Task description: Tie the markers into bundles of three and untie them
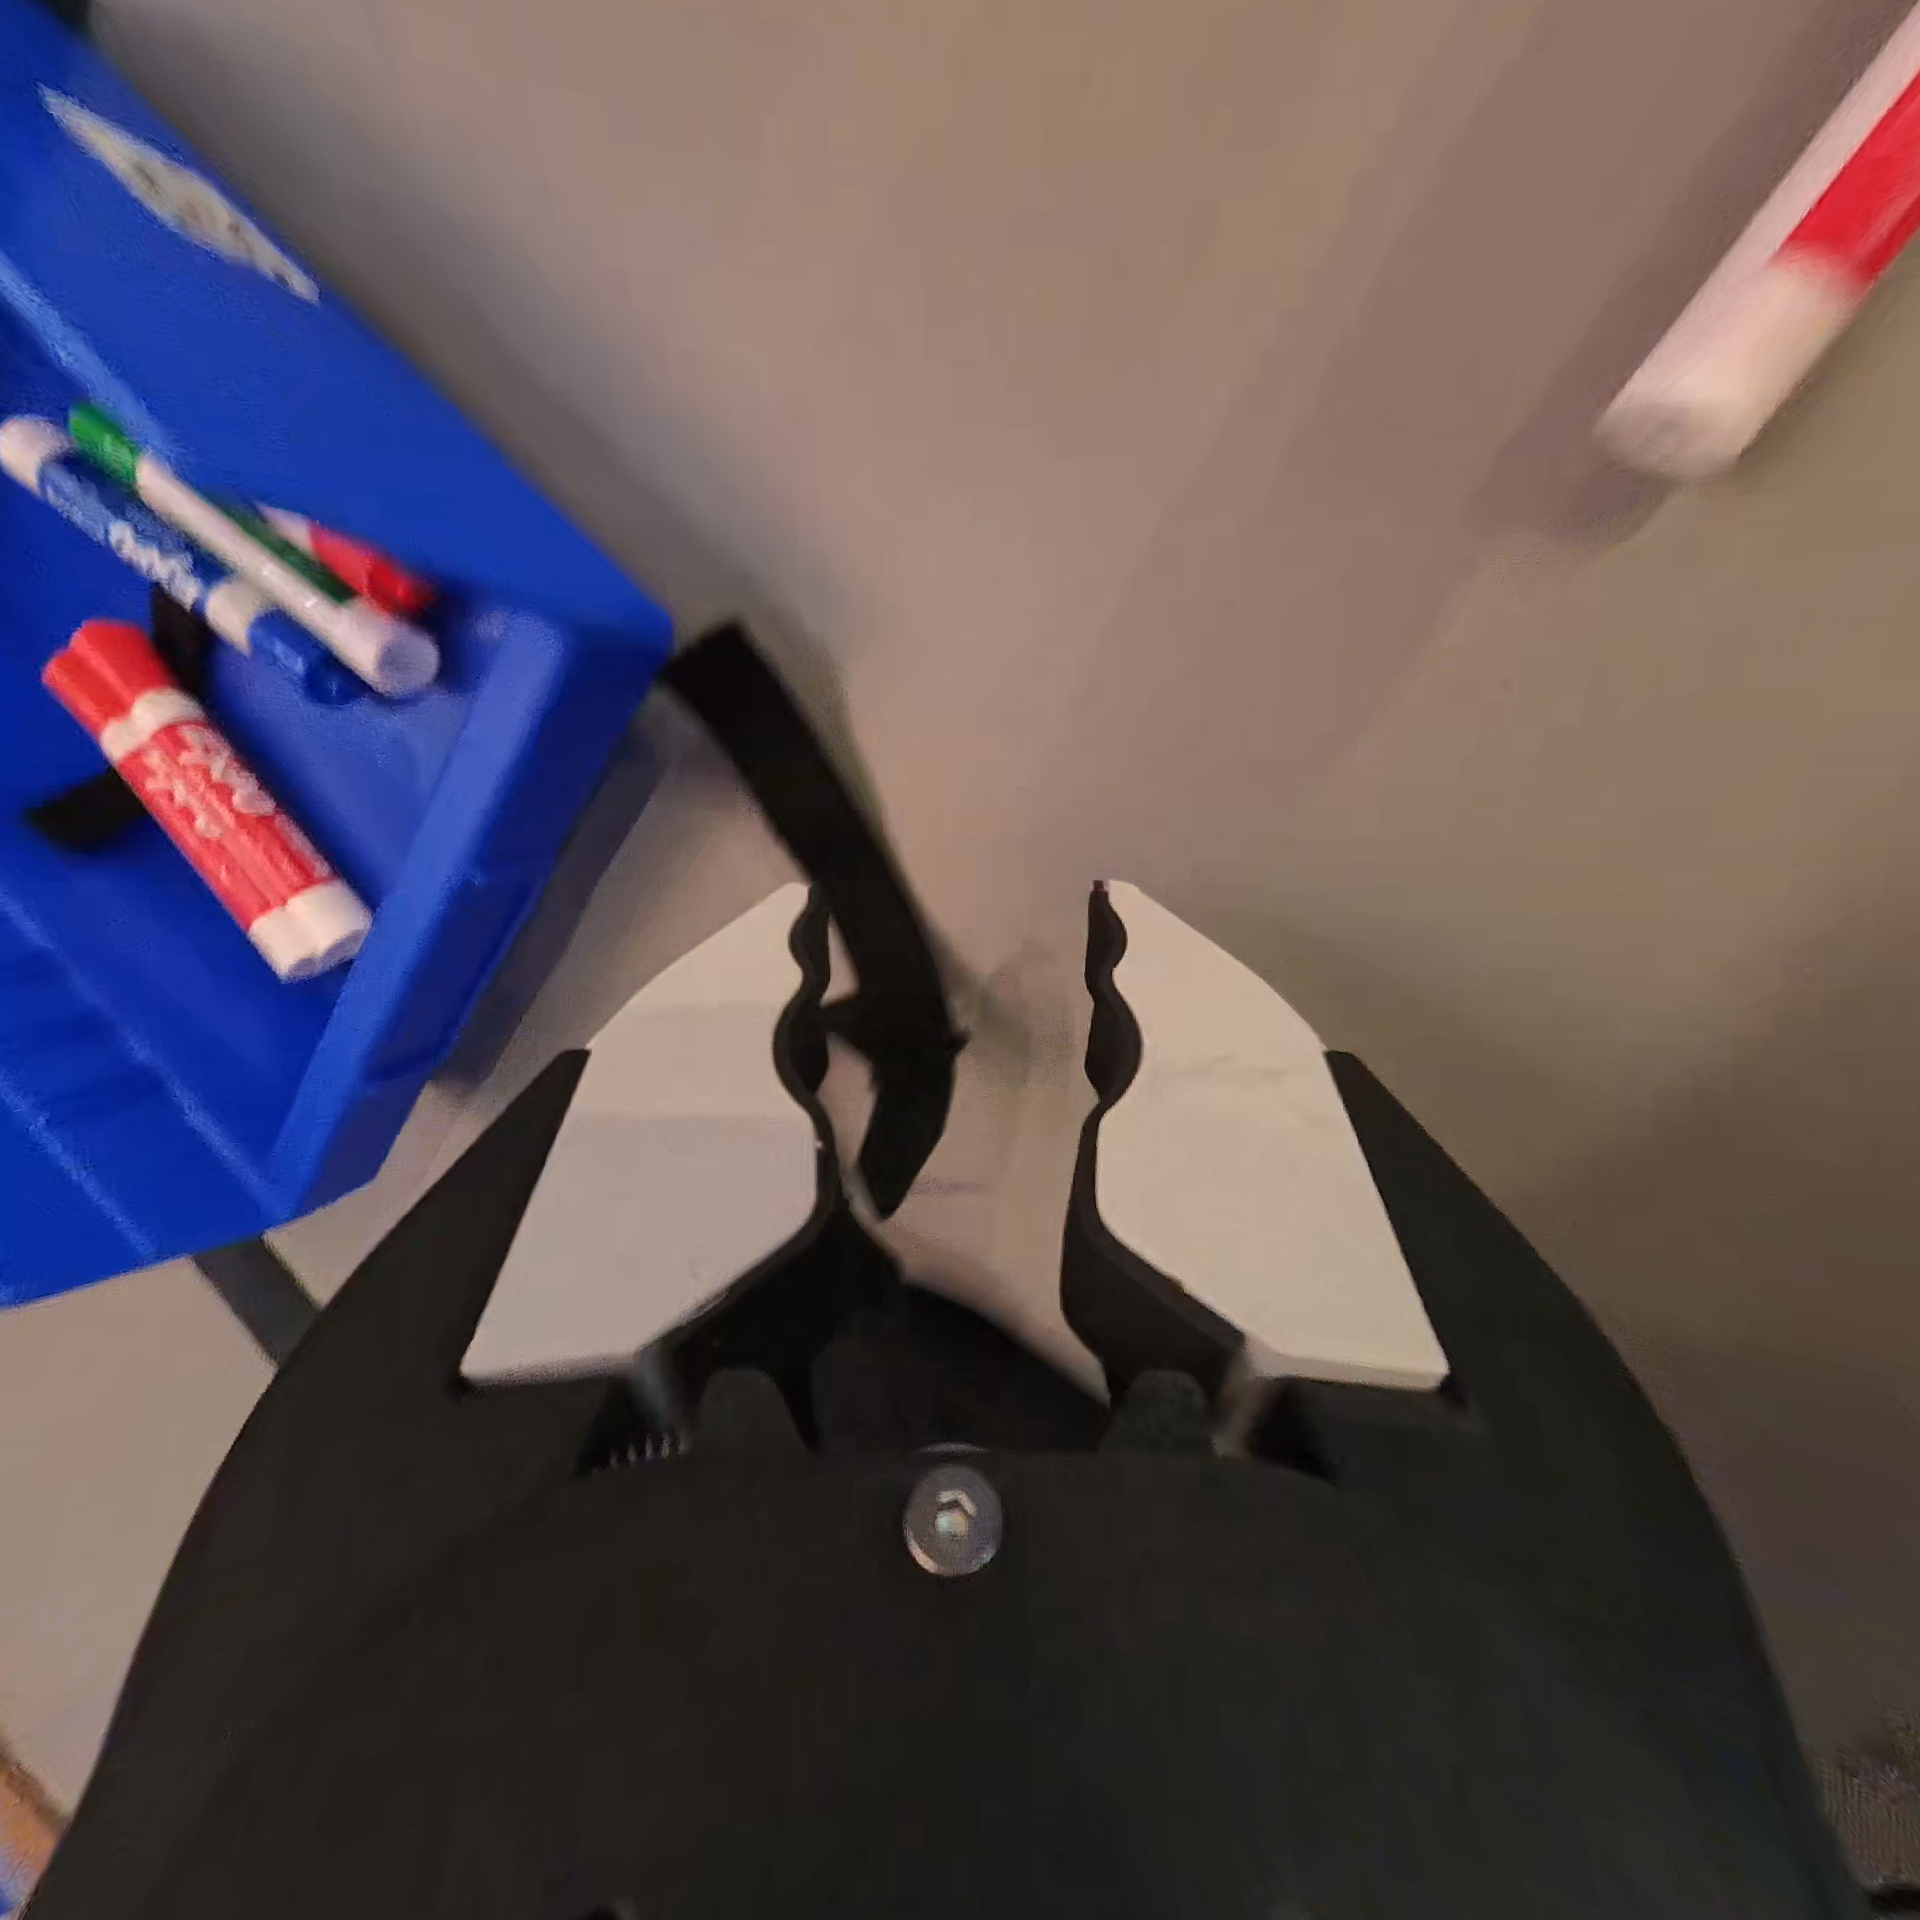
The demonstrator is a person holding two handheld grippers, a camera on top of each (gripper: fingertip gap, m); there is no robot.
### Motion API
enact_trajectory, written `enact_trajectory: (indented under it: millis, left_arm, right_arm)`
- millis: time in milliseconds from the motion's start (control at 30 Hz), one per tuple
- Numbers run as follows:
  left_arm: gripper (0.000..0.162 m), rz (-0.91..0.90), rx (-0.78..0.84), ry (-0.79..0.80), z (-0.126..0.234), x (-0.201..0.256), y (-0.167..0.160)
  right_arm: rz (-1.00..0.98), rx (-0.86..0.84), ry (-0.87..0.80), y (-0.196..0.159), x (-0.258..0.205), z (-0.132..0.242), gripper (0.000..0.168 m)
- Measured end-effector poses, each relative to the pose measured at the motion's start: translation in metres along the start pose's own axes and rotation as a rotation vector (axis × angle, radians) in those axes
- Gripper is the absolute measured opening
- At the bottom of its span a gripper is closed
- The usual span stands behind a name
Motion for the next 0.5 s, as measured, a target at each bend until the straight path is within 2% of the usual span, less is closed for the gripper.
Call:
enact_trajectory:
  millis: [133, 200, 233, 267, 333, 367, 467, 500]
  left_arm:
    - [0.048, -0.014, -0.035, 0.001, -0.007, -0.026, -0.034]
    - [0.049, -0.016, -0.052, -0.067, -0.015, -0.026, -0.045]
    - [0.041, -0.037, -0.026, -0.096, -0.018, -0.023, -0.044]
    - [0.026, -0.045, -0.018, -0.115, -0.021, -0.021, -0.044]
    - [0.005, -0.032, -0.062, -0.083, -0.029, -0.028, -0.051]
    - [0.0, -0.043, -0.065, -0.07, -0.029, -0.03, -0.054]
    - [0.0, -0.021, -0.019, -0.046, -0.023, -0.036, -0.052]
    - [0.009, -0.018, 0.032, -0.03, -0.015, -0.039, -0.047]
  right_arm:
    - [0.006, 0.002, -0.005, 0.0, 0.0, 0.0, 0.018]
    - [0.015, 0.007, -0.008, 0.0, 0.0, 0.0, 0.018]
    - [0.015, 0.008, -0.007, 0.0, 0.0, 0.0, 0.018]
    - [0.016, 0.009, -0.007, 0.0, 0.0, 0.0, 0.018]
    - [0.015, 0.014, -0.005, 0.0, 0.0, 0.0, 0.018]
    - [0.012, 0.018, -0.002, 0.0, 0.0, 0.0, 0.018]
    - [0.017, 0.022, 0.0, 0.0, 0.0, 0.0, 0.018]
    - [0.011, 0.025, 0.005, -0.001, 0.0, 0.0, 0.018]
Point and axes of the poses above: each gripper's, where its closed fingertips meet, z back along the fingers, y out of its top, x = y × z across the jaws, the point moved 1 cm from there along z, back along the fingers, and after that the axes turned 1 degree about -x, right-handed, at the moved point
